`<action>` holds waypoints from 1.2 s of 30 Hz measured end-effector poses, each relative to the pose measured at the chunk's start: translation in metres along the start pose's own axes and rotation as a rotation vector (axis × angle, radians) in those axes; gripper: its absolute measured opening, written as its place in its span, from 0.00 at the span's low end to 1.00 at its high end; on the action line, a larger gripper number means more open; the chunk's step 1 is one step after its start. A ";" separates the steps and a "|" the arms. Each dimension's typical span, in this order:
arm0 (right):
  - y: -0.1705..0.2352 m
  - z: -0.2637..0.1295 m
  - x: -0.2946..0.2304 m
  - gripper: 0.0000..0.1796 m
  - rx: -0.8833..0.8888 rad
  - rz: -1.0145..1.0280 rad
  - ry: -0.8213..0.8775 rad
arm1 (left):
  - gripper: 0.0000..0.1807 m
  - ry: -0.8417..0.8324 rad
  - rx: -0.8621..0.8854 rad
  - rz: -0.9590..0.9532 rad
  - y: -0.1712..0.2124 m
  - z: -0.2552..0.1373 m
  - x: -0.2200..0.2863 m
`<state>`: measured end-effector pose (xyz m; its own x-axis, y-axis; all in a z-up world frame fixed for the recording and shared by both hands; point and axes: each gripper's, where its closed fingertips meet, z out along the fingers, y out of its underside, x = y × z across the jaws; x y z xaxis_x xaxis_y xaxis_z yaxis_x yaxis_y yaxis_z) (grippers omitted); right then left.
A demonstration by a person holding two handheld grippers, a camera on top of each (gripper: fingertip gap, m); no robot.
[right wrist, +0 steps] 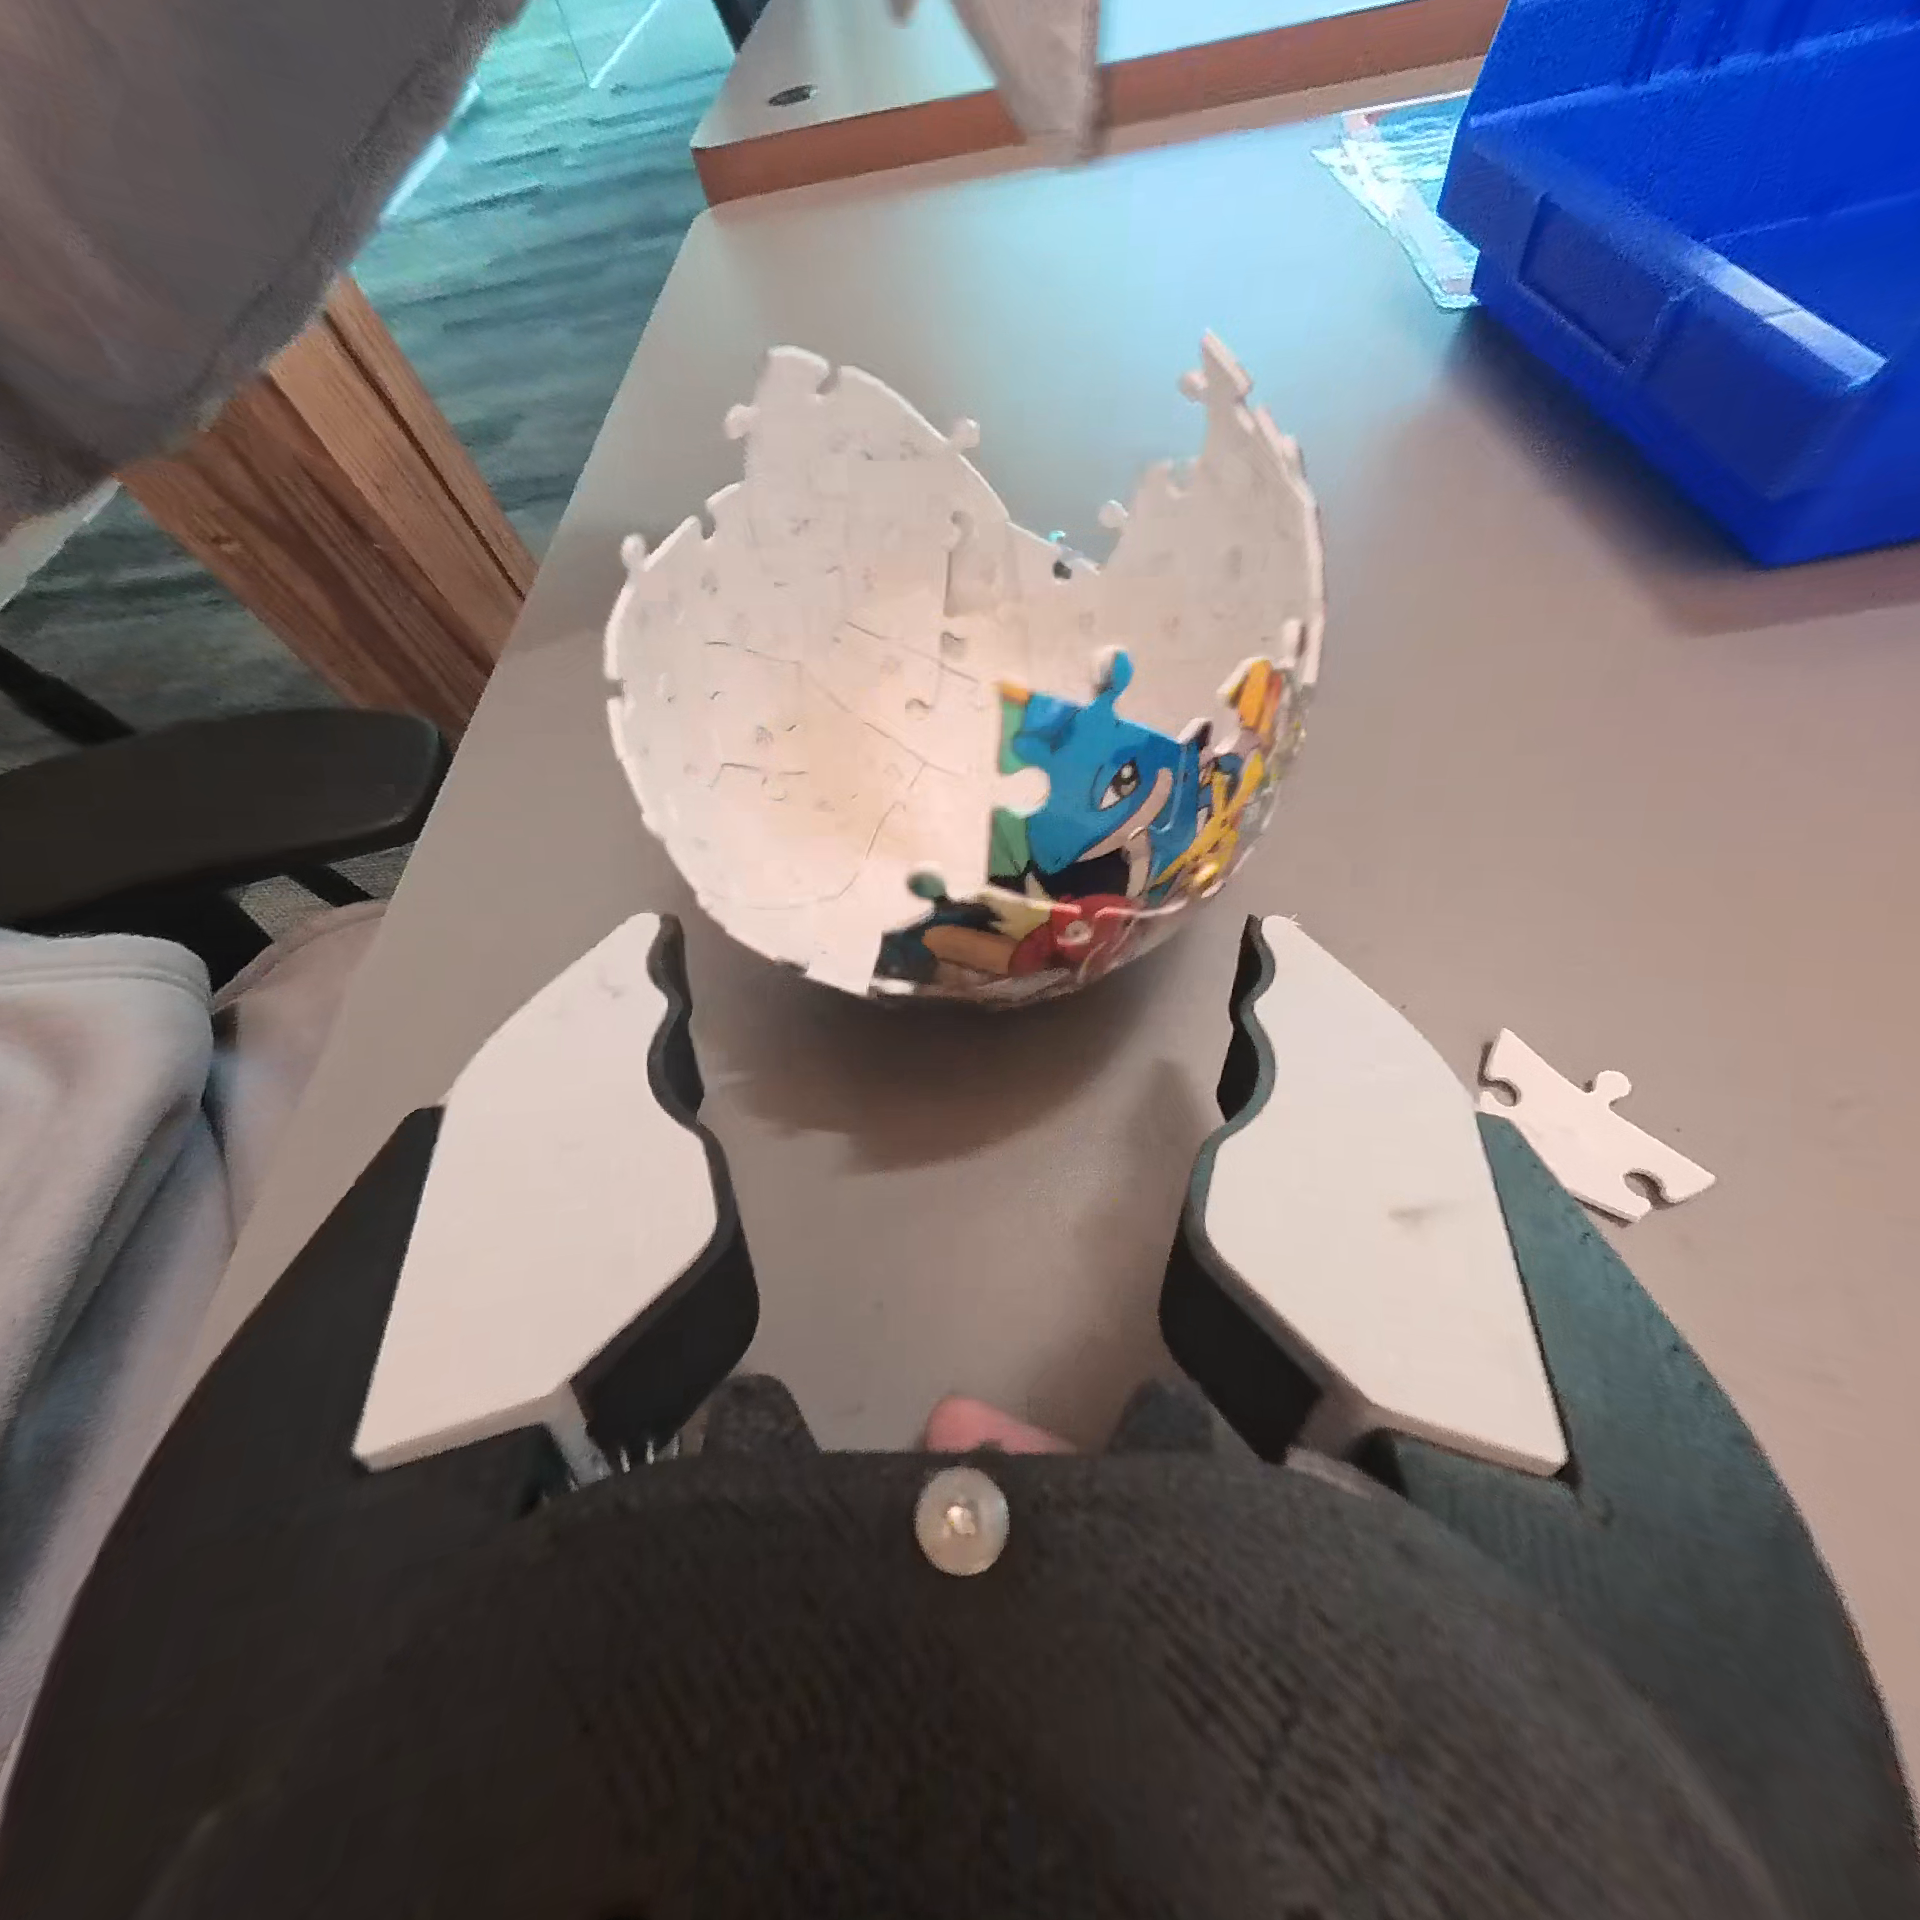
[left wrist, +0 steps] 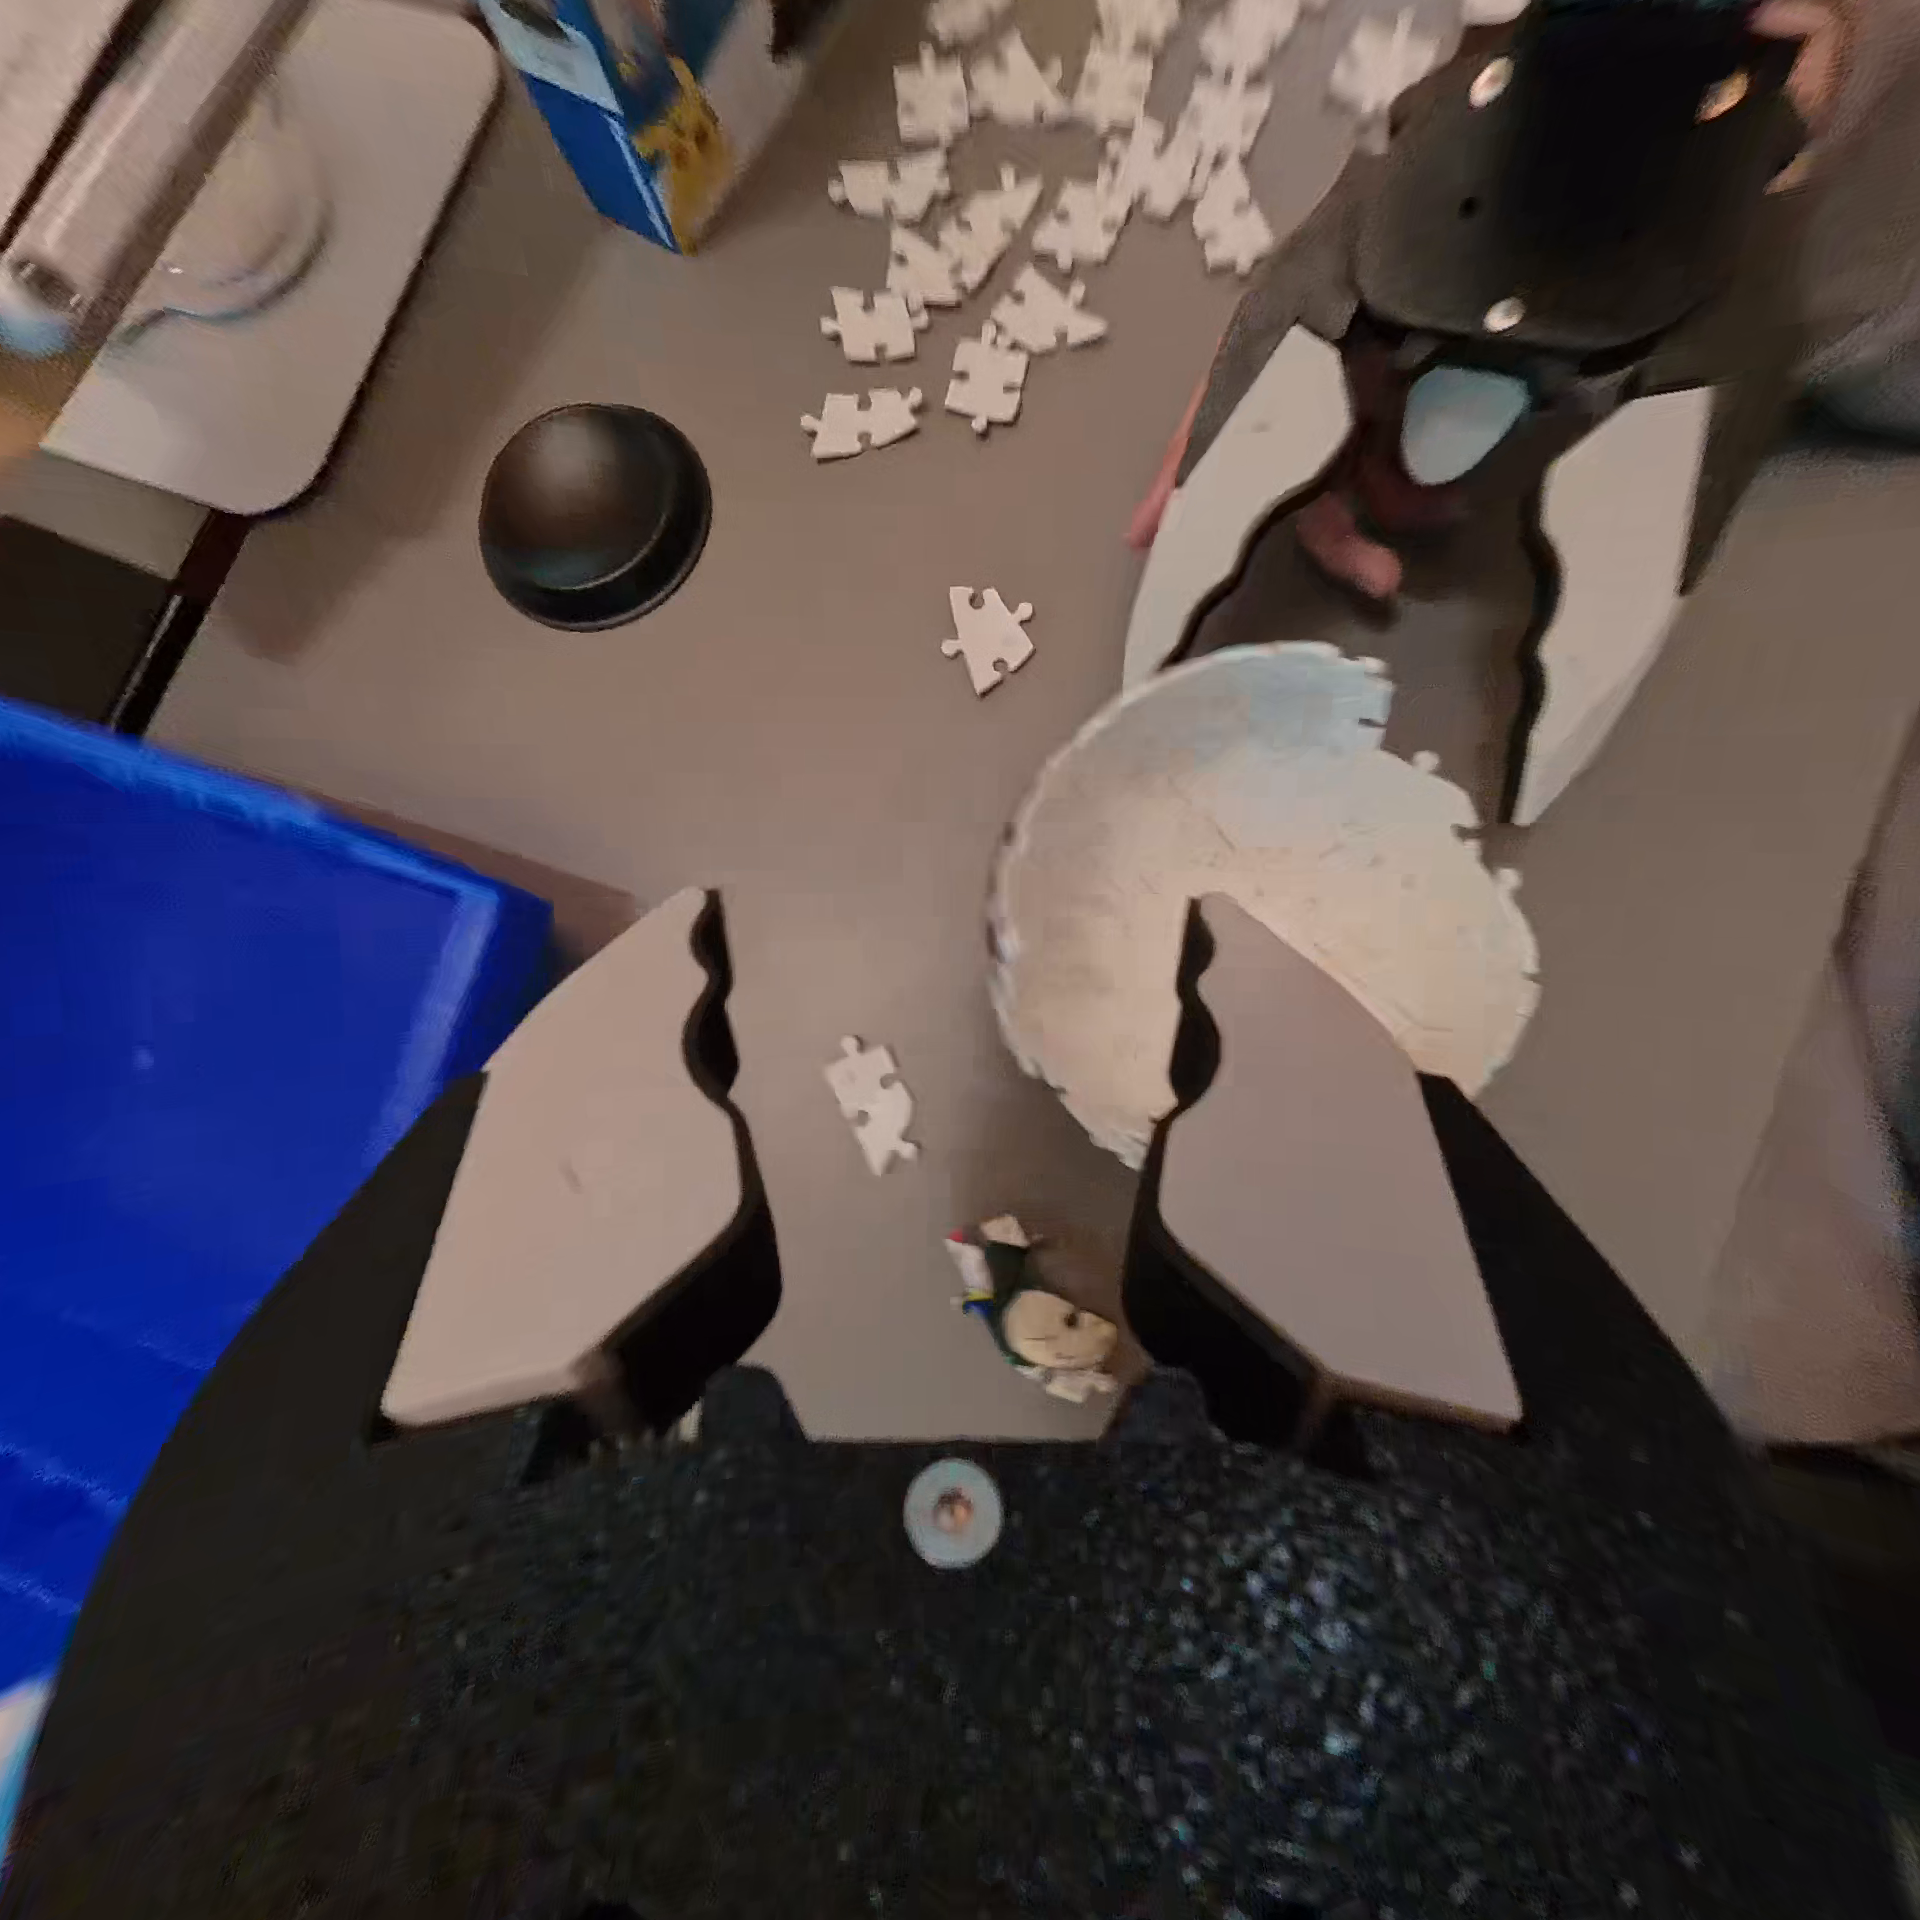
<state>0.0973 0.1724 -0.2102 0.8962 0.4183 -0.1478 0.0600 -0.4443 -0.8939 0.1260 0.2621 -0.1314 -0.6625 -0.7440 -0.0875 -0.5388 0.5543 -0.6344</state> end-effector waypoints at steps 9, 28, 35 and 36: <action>0.011 -0.009 0.004 0.65 -0.080 -0.108 0.052 | 0.53 -0.073 0.071 -0.212 0.100 0.030 0.065; 0.016 0.018 0.014 0.52 -0.161 -0.408 0.265 | 0.47 -0.132 0.049 -0.258 0.098 0.077 0.091; 0.013 -0.026 0.014 0.64 -0.125 -0.514 0.411 | 0.49 -0.030 0.047 -0.179 0.056 0.113 0.101; 0.012 -0.037 0.013 0.65 -0.119 -0.525 0.439 | 0.49 -0.008 0.047 -0.157 0.047 0.120 0.104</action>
<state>0.1258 0.1435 -0.2077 0.8289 0.2534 0.4987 0.5593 -0.3657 -0.7439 0.0946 0.1660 -0.2625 -0.5683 -0.8228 0.0096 -0.6101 0.4135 -0.6758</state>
